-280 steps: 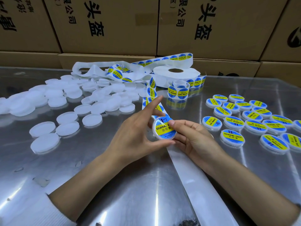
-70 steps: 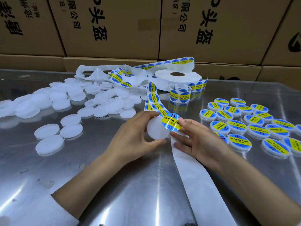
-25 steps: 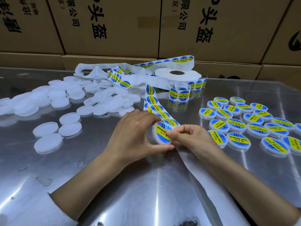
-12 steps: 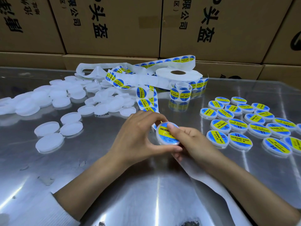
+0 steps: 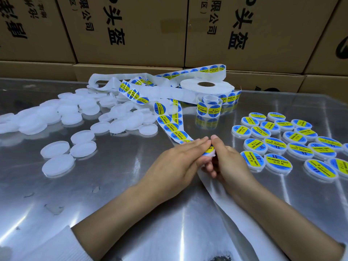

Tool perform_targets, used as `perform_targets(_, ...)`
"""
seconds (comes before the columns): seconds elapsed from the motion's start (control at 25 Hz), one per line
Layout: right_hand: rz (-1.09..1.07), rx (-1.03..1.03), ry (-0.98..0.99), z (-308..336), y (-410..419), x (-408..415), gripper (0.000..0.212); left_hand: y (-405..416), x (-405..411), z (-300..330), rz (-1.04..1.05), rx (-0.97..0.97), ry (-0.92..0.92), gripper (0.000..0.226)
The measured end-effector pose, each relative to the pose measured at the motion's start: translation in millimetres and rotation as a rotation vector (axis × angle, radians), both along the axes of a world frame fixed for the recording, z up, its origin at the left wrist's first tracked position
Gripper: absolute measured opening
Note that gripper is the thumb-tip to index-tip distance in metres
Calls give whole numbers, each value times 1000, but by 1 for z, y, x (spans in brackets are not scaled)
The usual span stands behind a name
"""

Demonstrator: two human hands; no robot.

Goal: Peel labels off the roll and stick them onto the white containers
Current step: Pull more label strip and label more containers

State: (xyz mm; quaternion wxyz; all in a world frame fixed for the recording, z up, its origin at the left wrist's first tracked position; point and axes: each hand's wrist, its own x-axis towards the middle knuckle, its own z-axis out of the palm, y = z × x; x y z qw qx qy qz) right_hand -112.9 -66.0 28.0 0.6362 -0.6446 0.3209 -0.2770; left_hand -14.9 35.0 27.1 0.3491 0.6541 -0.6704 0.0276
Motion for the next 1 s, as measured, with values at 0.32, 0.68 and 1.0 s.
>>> perform_targets(0.32,54,164,-77,2,3,3,45,6,4,4,256,-253,40,11)
perform_targets(0.68,11,75,10,5,1,0,32,1,14,-11,258,239,-136,37)
perform_targets(1.0,12,255,44,12,-15,-7,31,1,13,-15,204,288,-95,59)
